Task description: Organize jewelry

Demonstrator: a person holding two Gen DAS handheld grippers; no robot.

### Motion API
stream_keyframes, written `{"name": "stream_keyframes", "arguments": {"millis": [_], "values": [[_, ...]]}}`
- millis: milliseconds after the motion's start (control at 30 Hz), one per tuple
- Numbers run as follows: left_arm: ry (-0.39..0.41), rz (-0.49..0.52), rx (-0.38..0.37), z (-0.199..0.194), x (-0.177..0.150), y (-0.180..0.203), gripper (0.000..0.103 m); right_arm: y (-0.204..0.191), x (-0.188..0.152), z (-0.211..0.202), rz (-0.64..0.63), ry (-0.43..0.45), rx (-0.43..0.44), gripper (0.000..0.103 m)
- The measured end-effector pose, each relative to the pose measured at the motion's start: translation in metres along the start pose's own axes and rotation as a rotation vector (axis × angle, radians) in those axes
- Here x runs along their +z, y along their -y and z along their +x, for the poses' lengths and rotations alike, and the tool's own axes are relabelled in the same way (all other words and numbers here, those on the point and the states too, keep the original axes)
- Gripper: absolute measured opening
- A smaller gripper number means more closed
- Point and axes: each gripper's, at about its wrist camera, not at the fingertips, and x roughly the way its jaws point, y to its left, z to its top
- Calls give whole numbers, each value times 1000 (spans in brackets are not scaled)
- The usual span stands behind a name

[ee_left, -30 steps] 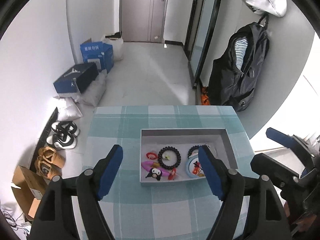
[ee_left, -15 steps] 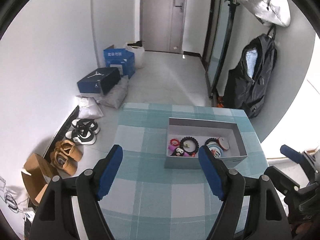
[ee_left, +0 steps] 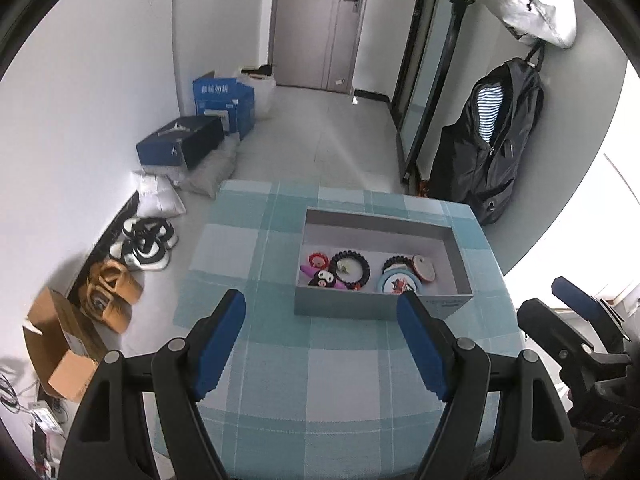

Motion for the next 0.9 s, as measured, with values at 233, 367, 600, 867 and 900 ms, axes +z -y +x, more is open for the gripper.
{"name": "stream_keyframes", "arguments": {"millis": [233, 367, 600, 867, 900], "values": [[0, 4, -7, -3, 1, -1, 75, -1, 1, 0, -1, -5, 5, 103], [-3, 5, -14, -4, 2, -1, 75, -2, -2, 2, 1, -23, 13, 103], [-3, 26, -19, -3, 1, 3, 75, -3, -2, 2, -1, -17, 9, 103], [-4, 33, -25, -3, 1, 6, 75, -3, -2, 4, 2, -28, 15, 103], [-4, 33, -26, -3, 0, 7, 75, -3, -2, 4, 1, -27, 15, 103]]}}
